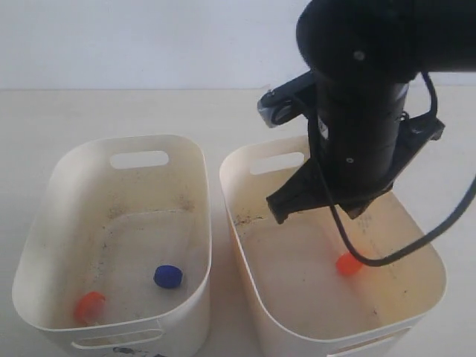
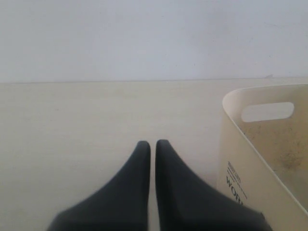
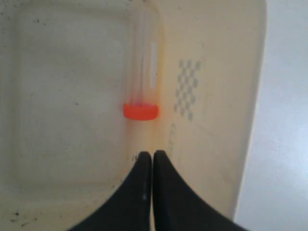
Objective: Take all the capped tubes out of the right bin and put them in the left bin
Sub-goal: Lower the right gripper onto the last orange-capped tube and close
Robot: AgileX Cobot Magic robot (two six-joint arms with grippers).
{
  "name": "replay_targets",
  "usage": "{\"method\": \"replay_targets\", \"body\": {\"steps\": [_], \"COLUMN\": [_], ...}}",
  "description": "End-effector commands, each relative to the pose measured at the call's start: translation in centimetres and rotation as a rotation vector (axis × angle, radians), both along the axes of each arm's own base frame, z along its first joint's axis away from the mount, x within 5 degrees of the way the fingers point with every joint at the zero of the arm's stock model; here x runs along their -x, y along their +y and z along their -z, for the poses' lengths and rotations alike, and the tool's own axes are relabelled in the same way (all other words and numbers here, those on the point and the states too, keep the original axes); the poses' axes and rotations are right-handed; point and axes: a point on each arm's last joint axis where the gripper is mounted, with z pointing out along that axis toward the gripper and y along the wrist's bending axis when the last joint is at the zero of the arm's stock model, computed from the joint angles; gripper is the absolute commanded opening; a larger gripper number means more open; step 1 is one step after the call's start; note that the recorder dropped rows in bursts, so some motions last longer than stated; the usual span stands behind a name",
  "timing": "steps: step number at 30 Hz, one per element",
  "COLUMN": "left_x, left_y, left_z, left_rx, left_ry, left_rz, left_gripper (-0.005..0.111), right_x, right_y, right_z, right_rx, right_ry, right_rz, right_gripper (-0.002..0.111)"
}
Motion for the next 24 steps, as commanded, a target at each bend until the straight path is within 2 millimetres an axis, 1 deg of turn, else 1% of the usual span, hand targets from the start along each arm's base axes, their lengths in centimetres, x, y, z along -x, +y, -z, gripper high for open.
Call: {"method": "replay_targets", "body": {"steps": [1, 10, 14, 19, 24], "left_x": [0.0, 0.0, 0.0, 0.0, 0.0], "left_y": [0.0, 0.0, 0.0, 0.0, 0.0], "left_z": [-0.1, -0.1, -0.1, -0.1, -0.1], "left_rx": [0.008, 0.008, 0.008, 0.008, 0.008], "left_ry": [-0.01, -0.01, -0.01, -0.01, -0.01], "left_rz": [-0.003, -0.003, -0.003, -0.003, -0.003], "left_gripper": [0.004, 0.004, 0.004, 0.004, 0.004], "right_x": [-0.8, -1.8, -1.6, -0.5, -0.5], "right_y": [0.4, 0.7, 1.2, 2.7, 3.0], "right_z": [1.7, 4.4, 4.8, 4.9, 5.5], "right_rx": [0.075, 0.159, 0.163, 0.165, 0.174], "right_ry": [0.032, 0.069, 0.068, 0.062, 0.073], "right_rz": [-0.038, -0.042, -0.031, -0.08, -0.067], "right_gripper": [0.0, 0.0, 0.0, 0.0, 0.0]}}
